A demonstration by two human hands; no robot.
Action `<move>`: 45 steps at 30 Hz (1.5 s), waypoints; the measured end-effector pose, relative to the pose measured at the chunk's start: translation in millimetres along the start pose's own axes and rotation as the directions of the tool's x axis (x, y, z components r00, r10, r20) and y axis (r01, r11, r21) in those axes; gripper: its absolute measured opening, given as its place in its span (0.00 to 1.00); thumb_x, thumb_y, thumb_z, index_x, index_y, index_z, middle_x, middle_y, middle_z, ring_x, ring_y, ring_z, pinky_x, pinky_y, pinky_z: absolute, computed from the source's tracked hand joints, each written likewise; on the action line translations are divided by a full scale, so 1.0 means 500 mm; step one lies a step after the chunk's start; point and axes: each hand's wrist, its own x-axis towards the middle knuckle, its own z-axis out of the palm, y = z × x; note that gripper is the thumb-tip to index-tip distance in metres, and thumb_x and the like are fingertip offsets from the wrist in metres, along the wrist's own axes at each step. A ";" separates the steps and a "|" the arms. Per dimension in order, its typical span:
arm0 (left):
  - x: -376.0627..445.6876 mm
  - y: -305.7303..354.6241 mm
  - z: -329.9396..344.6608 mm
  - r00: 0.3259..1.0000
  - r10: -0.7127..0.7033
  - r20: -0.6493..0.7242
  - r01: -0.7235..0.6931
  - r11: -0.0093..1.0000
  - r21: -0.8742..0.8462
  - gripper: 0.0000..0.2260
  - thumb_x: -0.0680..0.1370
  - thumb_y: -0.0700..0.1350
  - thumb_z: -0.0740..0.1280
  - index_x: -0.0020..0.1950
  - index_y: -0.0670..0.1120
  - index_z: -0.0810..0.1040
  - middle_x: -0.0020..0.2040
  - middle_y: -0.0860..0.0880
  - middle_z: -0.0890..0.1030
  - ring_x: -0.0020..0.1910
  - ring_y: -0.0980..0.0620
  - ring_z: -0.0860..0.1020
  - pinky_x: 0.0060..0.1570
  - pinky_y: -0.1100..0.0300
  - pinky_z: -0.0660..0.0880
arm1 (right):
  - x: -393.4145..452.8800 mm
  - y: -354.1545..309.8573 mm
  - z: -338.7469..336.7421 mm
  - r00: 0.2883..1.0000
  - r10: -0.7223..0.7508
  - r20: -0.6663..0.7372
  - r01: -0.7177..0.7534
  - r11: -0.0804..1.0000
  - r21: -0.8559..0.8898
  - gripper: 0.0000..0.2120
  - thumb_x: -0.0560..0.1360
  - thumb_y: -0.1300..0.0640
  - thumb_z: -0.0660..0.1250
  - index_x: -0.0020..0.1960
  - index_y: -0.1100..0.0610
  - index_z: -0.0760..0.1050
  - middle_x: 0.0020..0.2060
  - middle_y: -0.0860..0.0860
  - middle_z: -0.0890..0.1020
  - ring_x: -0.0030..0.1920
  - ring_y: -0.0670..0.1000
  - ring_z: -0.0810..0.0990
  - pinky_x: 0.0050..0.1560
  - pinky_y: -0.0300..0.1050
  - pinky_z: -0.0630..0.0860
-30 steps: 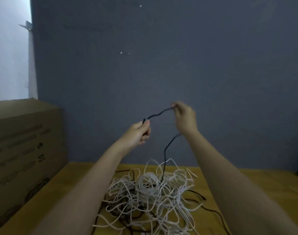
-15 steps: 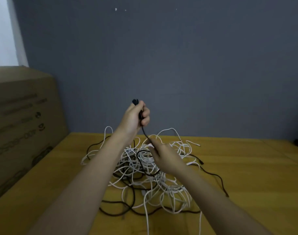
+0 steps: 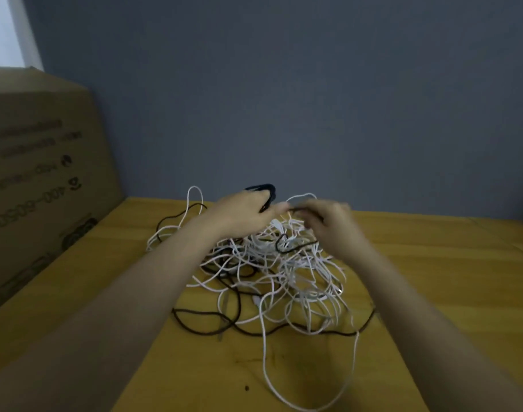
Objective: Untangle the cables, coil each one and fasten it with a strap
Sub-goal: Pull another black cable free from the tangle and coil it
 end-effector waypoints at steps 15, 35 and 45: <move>-0.017 0.022 -0.017 0.881 -0.341 -0.327 0.022 0.722 -0.692 0.15 0.82 0.48 0.59 0.36 0.47 0.70 0.23 0.55 0.67 0.19 0.61 0.64 0.24 0.66 0.61 | -0.013 -0.007 0.091 0.788 0.476 0.390 -0.545 0.245 0.802 0.05 0.76 0.61 0.68 0.44 0.63 0.79 0.36 0.55 0.84 0.36 0.50 0.84 0.35 0.34 0.78; 0.118 0.112 -0.250 0.974 -0.046 -0.223 -0.090 0.821 -0.564 0.13 0.84 0.51 0.53 0.41 0.47 0.60 0.36 0.50 0.66 0.31 0.55 0.65 0.34 0.62 0.64 | 0.268 0.011 -0.310 0.864 0.292 -0.409 -0.293 0.954 0.062 0.12 0.82 0.53 0.57 0.56 0.55 0.78 0.36 0.50 0.83 0.34 0.50 0.79 0.37 0.45 0.76; 0.085 0.037 -0.138 0.950 -0.161 -0.266 0.070 0.944 -0.322 0.18 0.83 0.54 0.53 0.45 0.41 0.68 0.39 0.44 0.72 0.35 0.48 0.70 0.36 0.54 0.65 | 0.139 0.036 -0.201 0.990 0.136 -0.022 -0.134 0.912 -0.388 0.22 0.78 0.38 0.56 0.65 0.49 0.59 0.46 0.48 0.73 0.40 0.56 0.77 0.37 0.48 0.70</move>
